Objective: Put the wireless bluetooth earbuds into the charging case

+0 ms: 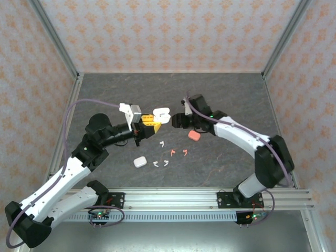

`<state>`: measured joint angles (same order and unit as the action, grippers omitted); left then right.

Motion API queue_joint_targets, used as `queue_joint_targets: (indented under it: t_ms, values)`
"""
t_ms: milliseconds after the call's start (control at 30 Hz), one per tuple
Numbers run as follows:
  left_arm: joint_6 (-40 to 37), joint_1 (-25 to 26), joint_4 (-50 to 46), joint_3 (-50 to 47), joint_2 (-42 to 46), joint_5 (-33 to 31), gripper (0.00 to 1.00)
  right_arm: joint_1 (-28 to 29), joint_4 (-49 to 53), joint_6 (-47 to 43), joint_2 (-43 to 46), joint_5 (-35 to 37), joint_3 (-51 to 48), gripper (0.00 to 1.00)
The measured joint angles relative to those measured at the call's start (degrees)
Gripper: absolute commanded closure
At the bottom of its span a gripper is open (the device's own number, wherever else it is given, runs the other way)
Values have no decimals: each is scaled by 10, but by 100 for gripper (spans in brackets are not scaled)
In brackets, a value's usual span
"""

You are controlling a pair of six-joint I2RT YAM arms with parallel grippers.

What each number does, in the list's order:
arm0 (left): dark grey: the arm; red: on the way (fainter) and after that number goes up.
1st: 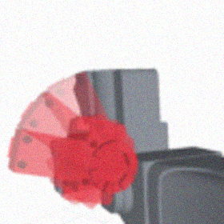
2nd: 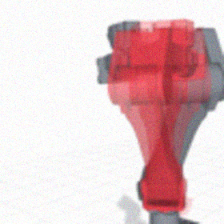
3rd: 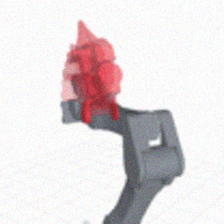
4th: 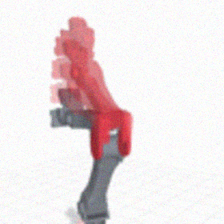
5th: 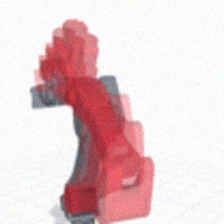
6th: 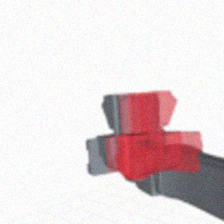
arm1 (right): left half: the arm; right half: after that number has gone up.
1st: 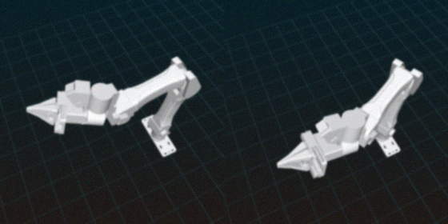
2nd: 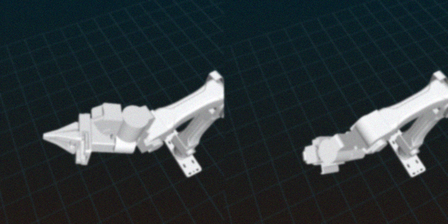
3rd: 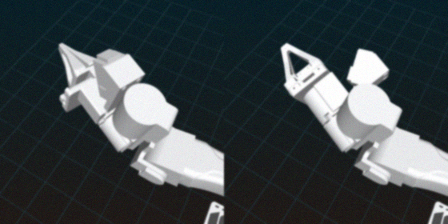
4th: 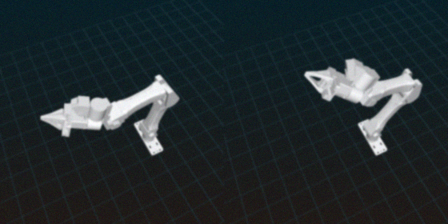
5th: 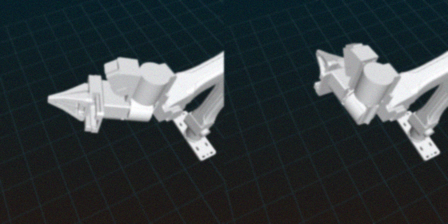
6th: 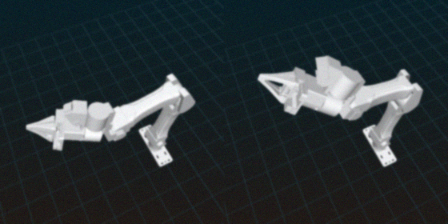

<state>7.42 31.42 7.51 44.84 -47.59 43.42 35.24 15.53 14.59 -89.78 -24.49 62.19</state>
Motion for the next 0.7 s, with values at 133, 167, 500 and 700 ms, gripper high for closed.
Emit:
queue_joint_targets:
  t_ms: [133, 167, 500, 700]
  values:
    - [0, 0, -2, 0, 12, 0, 100, 40, -11, 13, -83, 0, 6, 48]
    - [0, 0, -4, 0, 15, 0, 100, 47, -11, 15, -98, 0, 9, 48]
    - [-4, 0, -8, 0, 36, 0, 100, 89, -10, 28, -177, 1, 58, 55]
    - [-5, 0, -9, 0, 36, 0, 100, 97, -4, 28, -197, 1, 63, 58]
